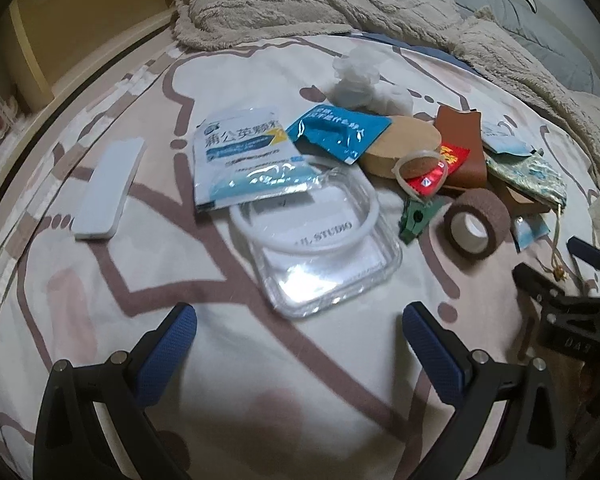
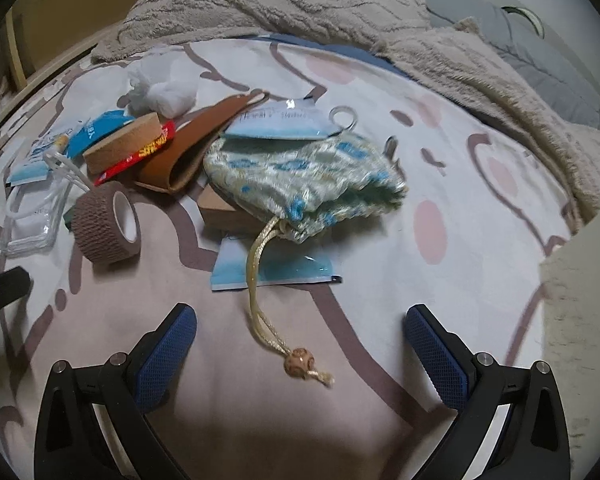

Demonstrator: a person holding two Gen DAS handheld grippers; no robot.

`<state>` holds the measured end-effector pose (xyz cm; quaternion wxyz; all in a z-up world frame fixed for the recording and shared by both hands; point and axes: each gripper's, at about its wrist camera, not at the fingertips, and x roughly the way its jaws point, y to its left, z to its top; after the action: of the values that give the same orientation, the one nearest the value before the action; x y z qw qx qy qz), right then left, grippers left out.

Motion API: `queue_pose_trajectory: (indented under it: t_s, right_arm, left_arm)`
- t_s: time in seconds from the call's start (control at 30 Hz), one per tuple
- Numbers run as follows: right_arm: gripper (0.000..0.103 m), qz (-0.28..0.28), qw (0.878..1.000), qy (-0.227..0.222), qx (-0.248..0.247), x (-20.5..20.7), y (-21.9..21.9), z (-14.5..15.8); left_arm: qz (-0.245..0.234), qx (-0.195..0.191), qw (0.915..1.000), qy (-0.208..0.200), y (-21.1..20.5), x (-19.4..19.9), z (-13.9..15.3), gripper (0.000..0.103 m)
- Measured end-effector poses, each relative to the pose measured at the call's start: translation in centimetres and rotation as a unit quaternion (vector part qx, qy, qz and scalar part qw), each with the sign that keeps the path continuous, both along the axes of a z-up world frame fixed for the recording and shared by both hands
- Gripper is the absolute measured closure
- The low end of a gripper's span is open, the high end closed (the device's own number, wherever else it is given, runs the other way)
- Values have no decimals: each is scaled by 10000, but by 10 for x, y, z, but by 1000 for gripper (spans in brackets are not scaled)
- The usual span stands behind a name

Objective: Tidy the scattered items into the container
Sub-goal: 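Move both tools toward the pile of items on the bed, then grasp the blue-floral pouch's drawstring with the right gripper while the left gripper approaches the clear case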

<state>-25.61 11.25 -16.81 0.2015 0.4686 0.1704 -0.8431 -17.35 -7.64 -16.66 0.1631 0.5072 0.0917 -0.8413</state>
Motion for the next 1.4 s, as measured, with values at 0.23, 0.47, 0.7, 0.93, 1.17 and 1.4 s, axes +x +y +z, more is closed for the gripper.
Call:
queue_pose_trajectory:
  t_s: [0.23, 0.47, 0.7, 0.93, 1.17, 1.4]
  right_arm:
    - [0, -17, 9985, 228, -493, 8, 13, -6]
    - [0, -48, 9978, 316, -581, 10, 14, -8]
    - [47, -164, 9914, 643, -1124, 18, 31, 1]
    - [82, -200, 9865, 536, -1533, 14, 41, 2]
    - [93, 181, 9858, 490, -1597, 35, 34, 4]
    - [93, 453, 9885, 560, -1331, 75, 29, 7]
  left_arm:
    - [172, -150, 9997, 65, 1, -14, -2, 0]
    - [275, -209, 9994, 34, 2, -20, -6, 0]
    - [346, -149, 9993, 9, -1, -20, -9, 0]
    - [351, -119, 9993, -48, -3, -21, -8, 0]
    - [421, -66, 9991, 26, -3, -19, -6, 0]
    - [535, 23, 9985, 59, -3, -19, -3, 3]
